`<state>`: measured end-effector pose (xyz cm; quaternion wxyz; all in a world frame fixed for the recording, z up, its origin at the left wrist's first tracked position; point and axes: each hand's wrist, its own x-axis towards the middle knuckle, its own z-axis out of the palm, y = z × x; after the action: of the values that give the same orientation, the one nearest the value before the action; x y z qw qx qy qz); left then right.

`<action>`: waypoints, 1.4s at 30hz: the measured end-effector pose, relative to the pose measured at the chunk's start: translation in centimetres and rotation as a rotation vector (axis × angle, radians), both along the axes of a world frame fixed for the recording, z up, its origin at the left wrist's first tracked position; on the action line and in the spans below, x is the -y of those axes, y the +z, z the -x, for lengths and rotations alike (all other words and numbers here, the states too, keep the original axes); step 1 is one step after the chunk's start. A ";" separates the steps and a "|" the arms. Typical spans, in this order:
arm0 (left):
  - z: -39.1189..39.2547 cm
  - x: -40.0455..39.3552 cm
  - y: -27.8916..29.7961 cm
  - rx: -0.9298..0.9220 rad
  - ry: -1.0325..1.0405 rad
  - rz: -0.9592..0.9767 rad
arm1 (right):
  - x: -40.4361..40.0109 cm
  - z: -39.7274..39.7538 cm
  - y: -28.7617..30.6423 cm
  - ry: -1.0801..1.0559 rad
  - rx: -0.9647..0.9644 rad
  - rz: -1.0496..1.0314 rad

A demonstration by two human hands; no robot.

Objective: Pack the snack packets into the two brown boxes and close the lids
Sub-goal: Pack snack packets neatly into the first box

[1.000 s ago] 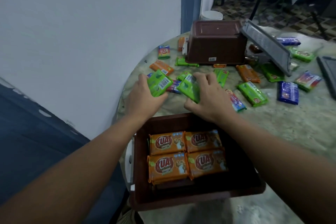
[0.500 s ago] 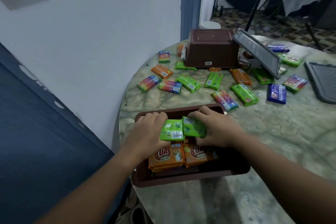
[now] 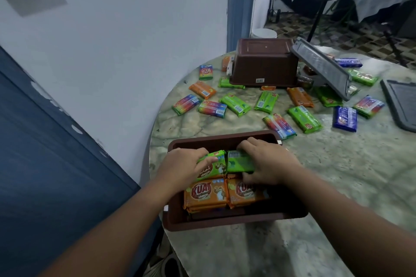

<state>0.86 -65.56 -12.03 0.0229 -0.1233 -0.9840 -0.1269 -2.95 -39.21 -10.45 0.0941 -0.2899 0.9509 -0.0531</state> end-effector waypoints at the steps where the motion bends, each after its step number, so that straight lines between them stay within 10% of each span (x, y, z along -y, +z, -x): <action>1: 0.1 -0.1 0.1 0.005 -0.013 0.024 | 0.0 0.0 0.0 -0.005 0.003 0.004; 24: -0.2 -0.2 -0.4 -0.006 -0.209 0.156 | -0.2 0.0 0.0 -0.139 -0.024 0.232; 42: -0.1 -0.2 -0.3 -0.017 -0.187 0.128 | -0.1 0.7 -0.1 0.006 0.010 -0.016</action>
<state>0.96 -65.37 -12.33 0.0111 -0.2167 -0.9741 -0.0641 -3.64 -39.15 -10.60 0.1015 -0.2916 0.9500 -0.0469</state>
